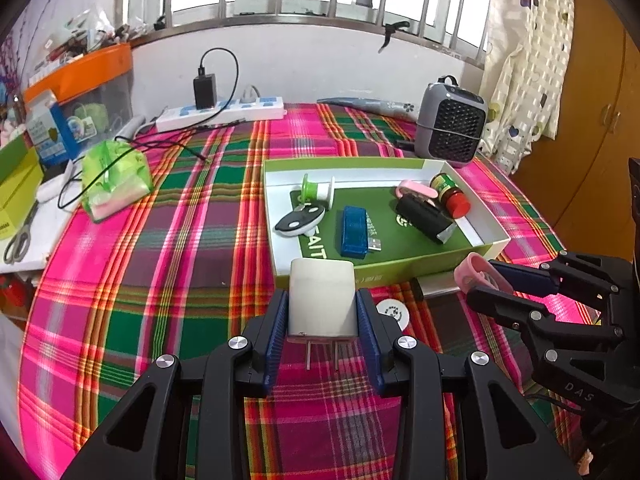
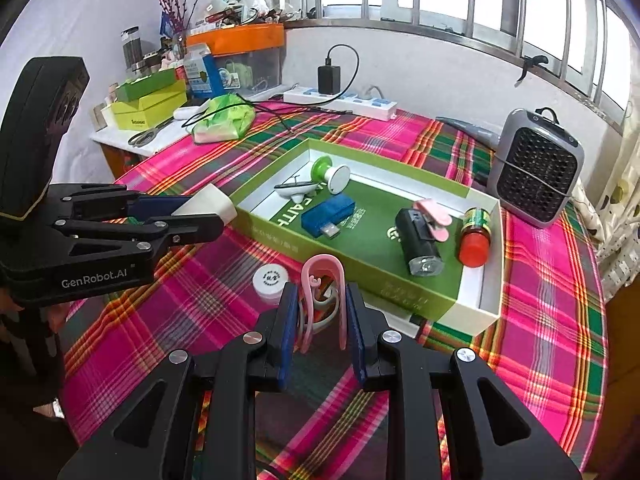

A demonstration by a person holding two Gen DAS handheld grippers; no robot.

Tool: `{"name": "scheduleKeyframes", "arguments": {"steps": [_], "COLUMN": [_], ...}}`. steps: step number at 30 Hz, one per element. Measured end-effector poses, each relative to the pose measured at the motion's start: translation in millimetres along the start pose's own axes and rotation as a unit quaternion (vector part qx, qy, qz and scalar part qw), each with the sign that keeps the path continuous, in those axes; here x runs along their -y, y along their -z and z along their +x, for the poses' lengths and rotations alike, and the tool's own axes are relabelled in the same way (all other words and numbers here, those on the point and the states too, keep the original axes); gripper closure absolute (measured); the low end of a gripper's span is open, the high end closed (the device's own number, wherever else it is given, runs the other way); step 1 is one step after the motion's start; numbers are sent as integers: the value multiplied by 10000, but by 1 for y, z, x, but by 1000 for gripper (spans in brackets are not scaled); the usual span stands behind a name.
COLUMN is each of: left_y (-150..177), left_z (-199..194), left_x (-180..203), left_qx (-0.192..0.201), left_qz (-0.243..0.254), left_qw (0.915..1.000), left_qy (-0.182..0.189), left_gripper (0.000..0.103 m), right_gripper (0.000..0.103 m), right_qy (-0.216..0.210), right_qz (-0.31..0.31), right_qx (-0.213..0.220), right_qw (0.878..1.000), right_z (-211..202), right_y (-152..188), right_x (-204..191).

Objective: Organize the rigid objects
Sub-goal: 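Lift the charger and pink clip with both tools and carry them over the tray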

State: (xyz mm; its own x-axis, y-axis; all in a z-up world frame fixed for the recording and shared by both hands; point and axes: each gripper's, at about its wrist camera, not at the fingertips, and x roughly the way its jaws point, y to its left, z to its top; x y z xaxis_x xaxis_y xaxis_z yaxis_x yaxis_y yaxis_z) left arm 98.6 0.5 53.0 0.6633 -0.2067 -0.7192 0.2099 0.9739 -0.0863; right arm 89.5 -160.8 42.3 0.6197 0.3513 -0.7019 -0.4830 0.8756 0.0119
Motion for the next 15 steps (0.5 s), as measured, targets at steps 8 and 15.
{"name": "scheduleKeyframes", "arguments": {"steps": [8, 15], "left_y": [-4, -11], "left_z": [0, 0], "left_x": [3, 2], "left_qx": [40, 99], "left_qz": [59, 76], "left_qw": [10000, 9999], "left_qy": [-13, -36], "left_gripper": [70, 70], "right_gripper": [79, 79], "right_qy": [34, 57], "right_qz": [26, 42], "right_qx": [48, 60], "right_qw": [10000, 10000], "right_z": [-2, -1], "right_y": [-4, -7], "right_x": [5, 9]}}
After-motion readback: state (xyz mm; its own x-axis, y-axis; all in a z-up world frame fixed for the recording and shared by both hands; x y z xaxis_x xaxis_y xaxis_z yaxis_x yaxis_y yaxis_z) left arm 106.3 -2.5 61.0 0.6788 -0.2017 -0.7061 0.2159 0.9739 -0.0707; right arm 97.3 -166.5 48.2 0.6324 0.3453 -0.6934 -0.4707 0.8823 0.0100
